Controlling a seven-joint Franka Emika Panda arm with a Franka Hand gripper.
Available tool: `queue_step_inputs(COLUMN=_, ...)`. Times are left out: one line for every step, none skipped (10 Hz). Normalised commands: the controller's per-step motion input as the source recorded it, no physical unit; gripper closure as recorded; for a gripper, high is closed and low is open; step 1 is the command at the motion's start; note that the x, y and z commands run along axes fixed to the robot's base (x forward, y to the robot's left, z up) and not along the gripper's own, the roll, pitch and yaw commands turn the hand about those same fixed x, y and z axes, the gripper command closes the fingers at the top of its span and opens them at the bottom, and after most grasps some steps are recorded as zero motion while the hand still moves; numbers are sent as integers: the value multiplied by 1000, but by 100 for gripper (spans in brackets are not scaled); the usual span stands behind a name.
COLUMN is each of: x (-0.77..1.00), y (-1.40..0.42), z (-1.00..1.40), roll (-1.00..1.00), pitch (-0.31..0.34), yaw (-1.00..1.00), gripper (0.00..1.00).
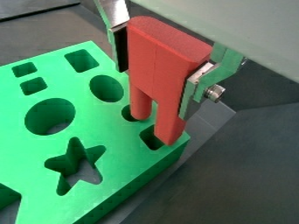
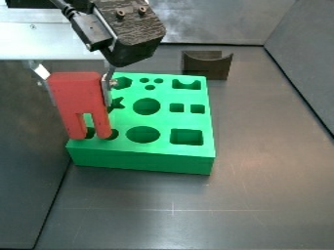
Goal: Pick up the square-circle object. Move up. Rotate the square-circle object. Place the square-circle object on the fixture. Regrasp the square-circle object. Move to above the board. Insert the square-circle object.
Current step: Insert the square-circle object.
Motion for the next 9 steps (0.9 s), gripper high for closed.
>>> queue_step_inputs(x=0, y=-43, z=0, roll=500, pitch=29, yaw=-49, gripper=100)
queue_step_inputs(x=3, y=-31, z=-40, roll=401, pitch=44, yaw=-83, gripper=100)
queue_step_inputs(x=0, y=0, z=-49, roll=139, pitch=20, yaw=-57, gripper=100)
queue_step_inputs(x=-17, y=0, z=0, roll=13, pitch=0, yaw=0, gripper=100)
queue_step_inputs(x=-46, y=0, z=0, roll=0, pitch=0, yaw=-6, gripper=100)
queue_step_inputs(x=291, y=-123, z=-189, roll=0, pitch=0, yaw=-454, gripper=100)
queue_step_inputs(x=20, y=0, z=0, roll=0, pitch=-10, yaw=-74, gripper=100)
queue_step_inputs(x=0, y=0, z=-43, roll=0, pitch=0, yaw=0, gripper=100)
queue_step_inputs(x=-9, y=0, z=0, roll=0, pitch=-20, yaw=0, gripper=100)
